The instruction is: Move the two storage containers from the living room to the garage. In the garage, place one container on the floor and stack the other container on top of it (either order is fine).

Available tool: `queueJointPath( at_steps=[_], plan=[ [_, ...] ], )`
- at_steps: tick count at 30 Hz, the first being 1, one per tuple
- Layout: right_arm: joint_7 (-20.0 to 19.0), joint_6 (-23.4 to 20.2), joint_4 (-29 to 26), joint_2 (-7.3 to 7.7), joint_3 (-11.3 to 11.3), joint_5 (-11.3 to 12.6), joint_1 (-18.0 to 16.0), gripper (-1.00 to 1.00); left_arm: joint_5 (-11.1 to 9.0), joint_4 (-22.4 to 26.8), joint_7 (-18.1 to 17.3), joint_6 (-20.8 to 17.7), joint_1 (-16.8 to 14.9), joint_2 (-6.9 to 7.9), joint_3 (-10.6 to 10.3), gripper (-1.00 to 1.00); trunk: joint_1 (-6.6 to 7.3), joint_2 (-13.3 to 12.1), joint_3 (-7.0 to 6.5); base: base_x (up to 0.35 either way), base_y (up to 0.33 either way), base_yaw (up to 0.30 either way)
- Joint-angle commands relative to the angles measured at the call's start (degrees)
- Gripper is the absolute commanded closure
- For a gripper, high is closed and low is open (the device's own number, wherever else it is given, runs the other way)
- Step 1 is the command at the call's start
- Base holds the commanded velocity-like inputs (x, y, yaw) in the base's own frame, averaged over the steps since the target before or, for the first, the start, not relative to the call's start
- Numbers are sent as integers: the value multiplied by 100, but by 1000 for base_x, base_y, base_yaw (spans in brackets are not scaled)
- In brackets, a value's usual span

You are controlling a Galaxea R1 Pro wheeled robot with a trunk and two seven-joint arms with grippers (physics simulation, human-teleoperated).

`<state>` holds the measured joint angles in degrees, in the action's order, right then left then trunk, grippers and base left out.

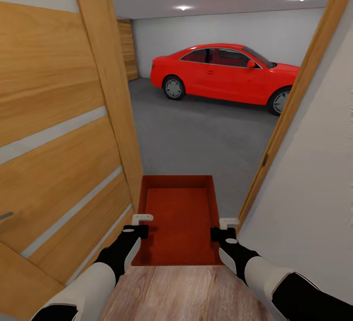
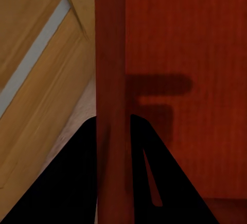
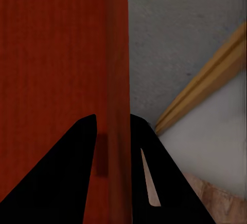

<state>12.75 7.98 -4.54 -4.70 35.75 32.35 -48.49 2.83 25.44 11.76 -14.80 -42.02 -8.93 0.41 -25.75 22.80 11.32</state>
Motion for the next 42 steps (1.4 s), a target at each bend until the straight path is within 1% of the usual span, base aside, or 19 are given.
queueJointPath(
  at_steps=[1, 8, 23, 28, 42],
  plan=[
    [34, 27, -12, 13, -60, -36, -11, 100, -63, -309, 45, -58, 1, 5, -76, 100, -3, 12, 10, 0, 0, -138],
    [34, 29, -12, 13, -60, -36, -11, 100, -70, -311, 45, -58, 1, 5, -76, 100, -3, 12, 10, 20, 45, -72],
    [34, 29, -12, 13, -56, -40, -11, 100, -64, -311, 45, -58, 1, 6, -76, 100, -3, 12, 10, 159, 260, -10],
    [34, 29, -12, 6, -59, -31, -11, 100, -63, -311, 45, -58, 1, 5, -76, 100, -3, 12, 10, 99, 127, -205],
    [34, 22, -12, 9, -60, -35, -11, 100, -63, -311, 45, -58, 1, 5, -76, 100, -3, 12, 10, 6, 7, -272]
  ],
)
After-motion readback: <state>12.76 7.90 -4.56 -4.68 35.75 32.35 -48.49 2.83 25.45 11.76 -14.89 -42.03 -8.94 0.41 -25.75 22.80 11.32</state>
